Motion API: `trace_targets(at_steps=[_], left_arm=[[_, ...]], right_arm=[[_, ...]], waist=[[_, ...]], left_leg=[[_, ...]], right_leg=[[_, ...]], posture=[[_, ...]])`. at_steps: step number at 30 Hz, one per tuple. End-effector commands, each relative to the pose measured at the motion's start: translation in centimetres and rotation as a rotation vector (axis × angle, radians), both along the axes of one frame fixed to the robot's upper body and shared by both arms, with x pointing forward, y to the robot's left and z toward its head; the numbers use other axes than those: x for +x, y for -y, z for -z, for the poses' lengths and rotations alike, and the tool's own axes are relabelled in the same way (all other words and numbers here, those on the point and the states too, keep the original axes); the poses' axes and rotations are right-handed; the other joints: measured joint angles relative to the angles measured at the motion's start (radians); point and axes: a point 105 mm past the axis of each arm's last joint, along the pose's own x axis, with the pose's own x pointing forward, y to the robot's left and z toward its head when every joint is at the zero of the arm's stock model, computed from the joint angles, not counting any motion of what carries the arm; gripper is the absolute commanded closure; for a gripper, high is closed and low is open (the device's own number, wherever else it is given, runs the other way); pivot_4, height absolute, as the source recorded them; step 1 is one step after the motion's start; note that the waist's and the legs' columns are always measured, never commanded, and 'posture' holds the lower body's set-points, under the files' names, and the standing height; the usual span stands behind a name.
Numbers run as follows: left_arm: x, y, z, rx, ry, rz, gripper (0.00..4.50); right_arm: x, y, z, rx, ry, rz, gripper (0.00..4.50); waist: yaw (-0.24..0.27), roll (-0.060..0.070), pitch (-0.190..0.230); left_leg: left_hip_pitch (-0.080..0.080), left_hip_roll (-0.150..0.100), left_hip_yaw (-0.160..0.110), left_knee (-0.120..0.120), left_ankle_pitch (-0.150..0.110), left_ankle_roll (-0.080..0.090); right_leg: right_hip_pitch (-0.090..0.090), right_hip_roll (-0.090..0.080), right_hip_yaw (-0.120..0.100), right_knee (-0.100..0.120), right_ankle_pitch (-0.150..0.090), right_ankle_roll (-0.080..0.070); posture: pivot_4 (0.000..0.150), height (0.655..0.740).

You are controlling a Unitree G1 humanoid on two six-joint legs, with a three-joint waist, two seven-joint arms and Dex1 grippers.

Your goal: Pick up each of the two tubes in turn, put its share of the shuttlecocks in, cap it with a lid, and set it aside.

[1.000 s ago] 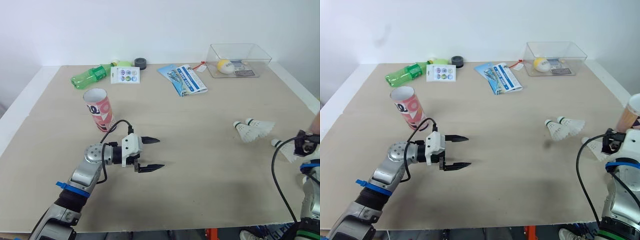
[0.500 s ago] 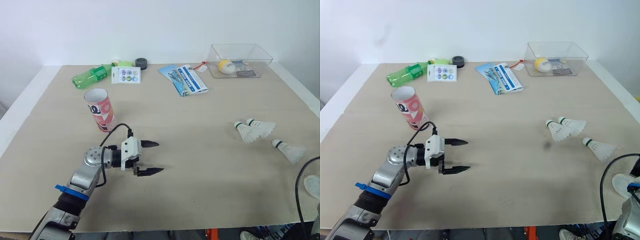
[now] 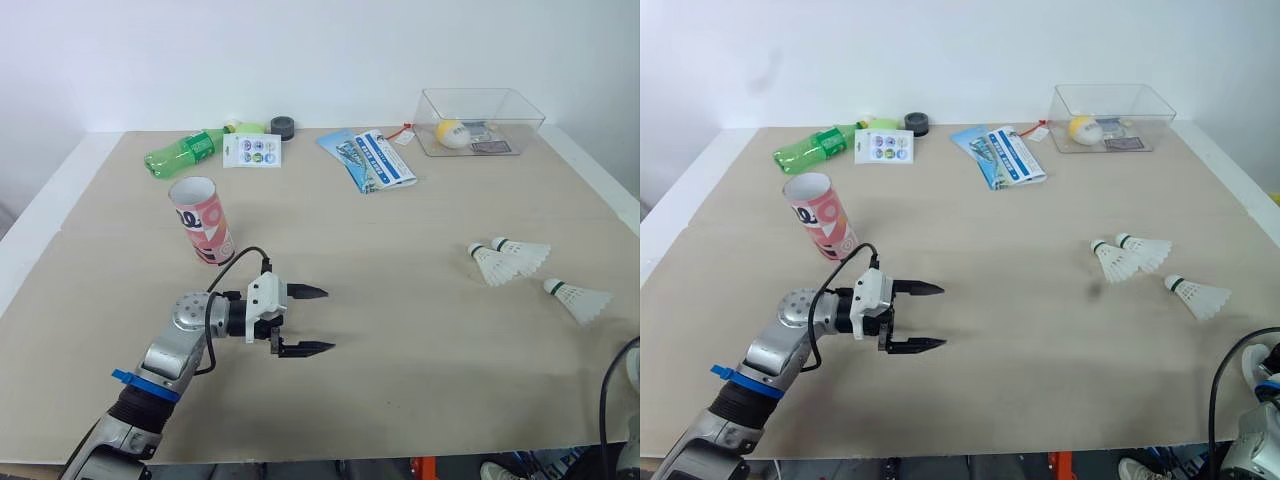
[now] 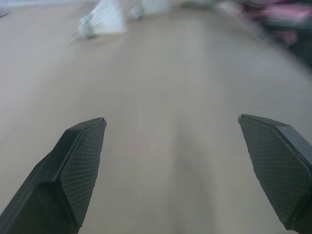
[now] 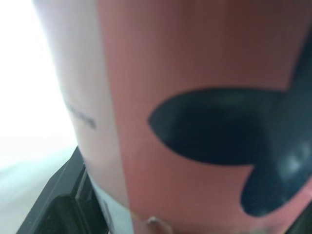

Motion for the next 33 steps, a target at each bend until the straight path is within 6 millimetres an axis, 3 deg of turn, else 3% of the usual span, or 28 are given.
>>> trace_targets(at_steps=[1, 10, 15, 24, 33], left_arm=[[-1.3, 0.6, -1.1, -0.021, 0.023, 0.073, 0.00], [-0.8, 0.4, -0.8, -0.005, 0.035, 0.035, 0.00], [-0.6, 0.4, -0.8, -0.006, 0.038, 0.024, 0.00], [-0.6, 0.4, -0.6, 0.001, 0.028, 0.024, 0.00], [-0.5, 0.5, -0.7, 0.005, 0.035, 0.029, 0.00]], right_arm=[[-0.3, 1.0, -1.7, -0.040, 0.043, 0.013, 0.80], [-0.2, 0.9, -2.4, -0.078, 0.054, 0.007, 0.80], [-1.3, 1.4, -1.7, -0.075, 0.029, 0.052, 0.80], [-2.4, 1.6, -2.4, -0.130, 0.007, 0.080, 0.80], [-0.1, 0.2, -0.8, -0.047, 0.051, 0.005, 0.80]], waist=[[0.000, 0.000, 0.000], [0.000, 0.001, 0.000], [0.000, 0.001, 0.000], [-0.002, 0.001, 0.000], [-0.005, 0.001, 0.000]], left_leg=[[0.000, 0.000, 0.000, 0.000, 0.000, 0.000], [0.000, 0.000, 0.000, 0.000, 0.000, 0.000], [0.000, 0.000, 0.000, 0.000, 0.000, 0.000], [0.001, 0.000, 0.000, 0.000, 0.000, 0.000], [0.001, 0.000, 0.000, 0.000, 0.000, 0.000]], right_leg=[[0.000, 0.000, 0.000, 0.000, 0.000, 0.000], [0.000, 0.000, 0.000, 0.000, 0.000, 0.000], [0.000, 0.000, 0.000, 0.000, 0.000, 0.000], [0.000, 0.000, 0.000, 0.000, 0.000, 0.000], [0.000, 0.000, 0.000, 0.000, 0.000, 0.000]], posture=[[0.150, 0.7400], [0.150, 0.7400], [0.150, 0.7400], [0.150, 0.7400], [0.150, 0.7400]])
